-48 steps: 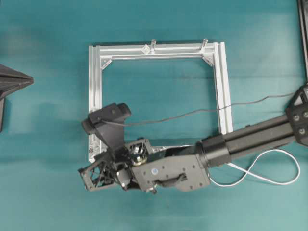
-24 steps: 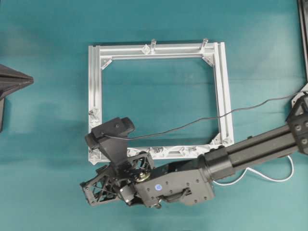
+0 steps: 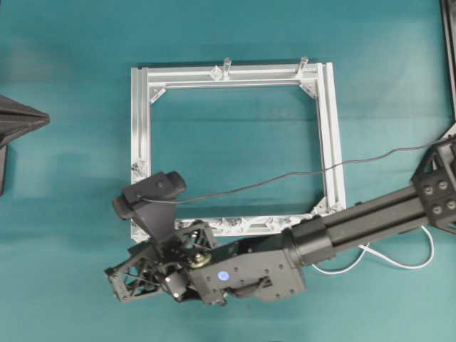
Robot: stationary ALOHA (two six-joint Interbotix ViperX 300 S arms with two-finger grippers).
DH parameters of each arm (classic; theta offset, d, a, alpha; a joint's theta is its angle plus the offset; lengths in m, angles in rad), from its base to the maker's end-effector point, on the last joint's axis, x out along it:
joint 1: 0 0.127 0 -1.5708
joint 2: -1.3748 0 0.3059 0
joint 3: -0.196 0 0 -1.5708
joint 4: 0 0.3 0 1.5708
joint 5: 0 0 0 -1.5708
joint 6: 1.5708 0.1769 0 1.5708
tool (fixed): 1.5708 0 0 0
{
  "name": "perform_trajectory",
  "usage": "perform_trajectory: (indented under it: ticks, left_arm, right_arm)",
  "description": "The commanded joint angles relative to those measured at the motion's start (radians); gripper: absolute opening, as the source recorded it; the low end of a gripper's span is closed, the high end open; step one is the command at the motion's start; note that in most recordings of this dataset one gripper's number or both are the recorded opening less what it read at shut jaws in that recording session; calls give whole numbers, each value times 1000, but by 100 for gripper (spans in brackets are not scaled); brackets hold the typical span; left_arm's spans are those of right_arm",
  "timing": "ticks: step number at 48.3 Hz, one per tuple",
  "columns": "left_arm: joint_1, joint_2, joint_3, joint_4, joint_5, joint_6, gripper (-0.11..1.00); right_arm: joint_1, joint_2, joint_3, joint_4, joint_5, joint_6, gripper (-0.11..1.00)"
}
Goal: Move the cable alternately left and right between 8 closely spaced pins so it hooks onto each one.
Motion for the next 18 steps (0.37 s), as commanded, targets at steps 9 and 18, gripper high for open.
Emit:
perform_trajectory:
  ticks: [9,18]
  left_arm:
    - [-2,9,-15,3,-3,-9,9]
    - [-2,9,-15,3,-3,-9,9]
  right_arm:
    - [-17,31,-114,-8,-26,-48,15]
    - [-28,63,-175,-8,-28,-80,15]
